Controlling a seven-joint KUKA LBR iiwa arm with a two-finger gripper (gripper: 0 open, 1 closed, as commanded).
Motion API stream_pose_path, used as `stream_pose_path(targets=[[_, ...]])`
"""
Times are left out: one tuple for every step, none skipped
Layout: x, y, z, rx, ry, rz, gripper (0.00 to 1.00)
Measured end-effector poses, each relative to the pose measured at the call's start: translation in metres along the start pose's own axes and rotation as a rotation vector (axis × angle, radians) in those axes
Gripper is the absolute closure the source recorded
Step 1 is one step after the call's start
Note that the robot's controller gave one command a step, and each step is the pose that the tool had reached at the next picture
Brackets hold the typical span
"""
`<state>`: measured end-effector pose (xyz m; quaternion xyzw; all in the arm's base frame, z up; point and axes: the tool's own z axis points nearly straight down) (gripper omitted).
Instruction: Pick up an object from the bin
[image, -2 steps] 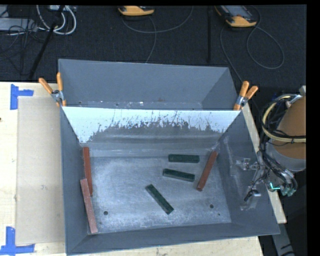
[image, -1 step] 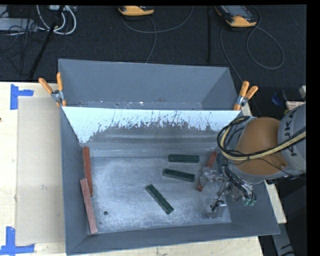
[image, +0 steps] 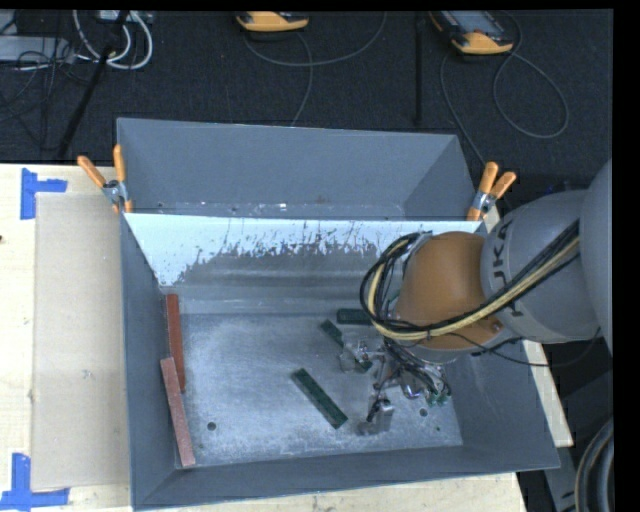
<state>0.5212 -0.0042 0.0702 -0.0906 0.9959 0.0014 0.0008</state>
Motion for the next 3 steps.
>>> stream_pose_path(targets=[[0.029, 0.099, -0.005, 0.002, -0.010, -0.094, 0.00], [0.032, 0.096, -0.002, 0.002, 0.003, -0.091, 1.00], [0.021, 0.124, -0.164, 0.002, -0.007, -0.085, 1.00]])
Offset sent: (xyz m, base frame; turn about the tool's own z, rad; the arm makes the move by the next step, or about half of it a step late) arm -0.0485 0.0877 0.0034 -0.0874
